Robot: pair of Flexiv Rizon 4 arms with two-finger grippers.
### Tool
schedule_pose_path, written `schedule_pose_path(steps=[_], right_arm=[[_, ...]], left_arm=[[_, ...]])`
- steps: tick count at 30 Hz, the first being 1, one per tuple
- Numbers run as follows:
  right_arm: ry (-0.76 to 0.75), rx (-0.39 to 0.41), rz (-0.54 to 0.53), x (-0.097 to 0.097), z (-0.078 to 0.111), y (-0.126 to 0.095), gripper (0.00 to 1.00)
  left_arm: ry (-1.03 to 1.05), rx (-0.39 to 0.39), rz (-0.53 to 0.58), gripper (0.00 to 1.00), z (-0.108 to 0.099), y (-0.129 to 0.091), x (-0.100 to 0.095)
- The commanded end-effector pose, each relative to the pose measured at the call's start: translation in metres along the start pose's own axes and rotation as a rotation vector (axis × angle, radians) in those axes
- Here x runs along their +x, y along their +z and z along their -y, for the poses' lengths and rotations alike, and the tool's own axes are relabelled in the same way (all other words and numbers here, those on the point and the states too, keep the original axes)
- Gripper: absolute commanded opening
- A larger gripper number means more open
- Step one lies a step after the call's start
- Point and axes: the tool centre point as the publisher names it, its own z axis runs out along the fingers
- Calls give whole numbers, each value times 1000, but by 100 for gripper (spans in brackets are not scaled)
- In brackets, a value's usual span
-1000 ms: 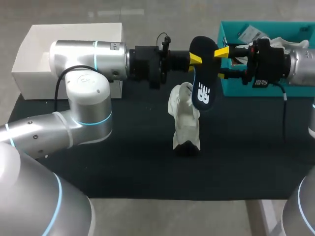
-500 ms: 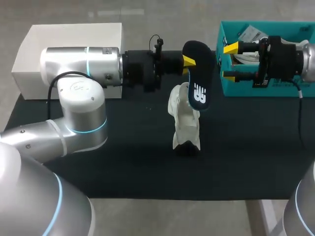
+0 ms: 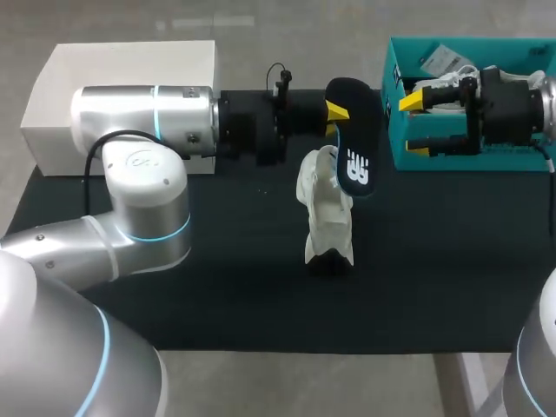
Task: Take the shoe out of the shoebox, open the shoe tongue, remove and reinsert the insole, then place the shoe into the shoebox
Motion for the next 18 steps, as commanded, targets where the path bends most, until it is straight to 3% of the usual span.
schedule_pose_path(steps=[1,8,14,18], right_arm=[[-5,11,205,5,10,-37,100],[-22,-63,349,-8,14,-81,100],[-19,-203,392,-8,19,-120,100],[-4,-208,413,-13,17,-135,100]], left_arm=[[-13,1,-18,0,2,-5,0],[-36,-1,-20,0,6,-10,2],[-44,-6,-25,0,7,-14,3],[-47,-4,-29,0,8,-15,3]])
